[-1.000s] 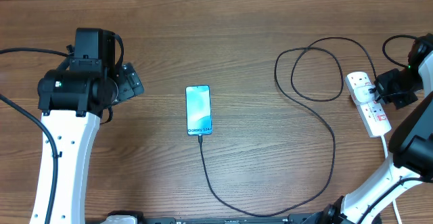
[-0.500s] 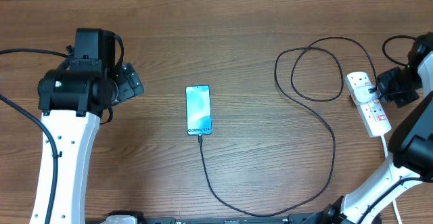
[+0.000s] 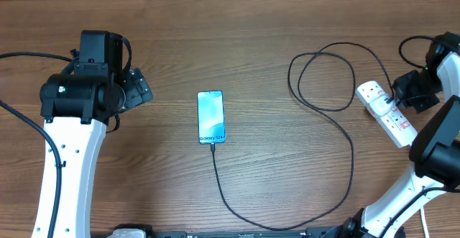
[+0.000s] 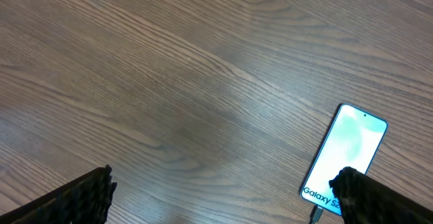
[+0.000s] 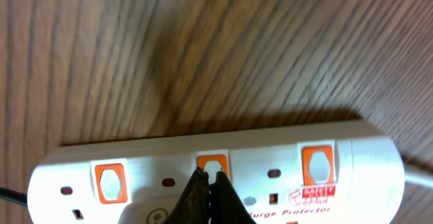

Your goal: Plug charger to phone and switch on socket

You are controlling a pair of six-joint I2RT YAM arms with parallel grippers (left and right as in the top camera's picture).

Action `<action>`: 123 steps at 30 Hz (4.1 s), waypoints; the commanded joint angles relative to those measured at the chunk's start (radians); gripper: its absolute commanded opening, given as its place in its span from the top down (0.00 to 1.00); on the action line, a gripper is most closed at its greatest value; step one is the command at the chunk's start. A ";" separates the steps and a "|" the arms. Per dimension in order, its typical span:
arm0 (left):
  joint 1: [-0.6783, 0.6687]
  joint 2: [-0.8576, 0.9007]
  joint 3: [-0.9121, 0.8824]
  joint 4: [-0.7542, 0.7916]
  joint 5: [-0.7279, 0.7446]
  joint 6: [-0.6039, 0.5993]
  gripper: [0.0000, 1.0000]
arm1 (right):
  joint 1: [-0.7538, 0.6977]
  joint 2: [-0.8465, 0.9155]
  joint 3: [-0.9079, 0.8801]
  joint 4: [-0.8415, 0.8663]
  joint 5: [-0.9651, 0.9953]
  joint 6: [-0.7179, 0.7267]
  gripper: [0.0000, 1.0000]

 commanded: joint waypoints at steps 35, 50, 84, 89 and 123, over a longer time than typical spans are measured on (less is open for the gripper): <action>-0.006 -0.013 0.004 0.020 0.006 -0.013 0.01 | -0.009 0.066 0.068 -0.092 -0.063 -0.212 0.96; -0.006 -0.013 0.004 0.021 0.006 -0.013 0.01 | -0.009 0.067 0.076 -0.076 -0.121 -0.246 0.96; -0.006 -0.013 0.004 0.002 0.008 -0.014 0.00 | -0.059 -0.005 0.600 -0.486 0.046 -0.097 0.96; -0.006 -0.013 0.004 0.006 0.013 -0.022 0.01 | -0.051 -0.138 0.670 -0.464 0.042 -0.097 0.96; -0.006 -0.013 0.004 -0.023 0.013 -0.021 0.00 | -0.060 0.093 0.153 -0.192 -0.090 -0.253 0.96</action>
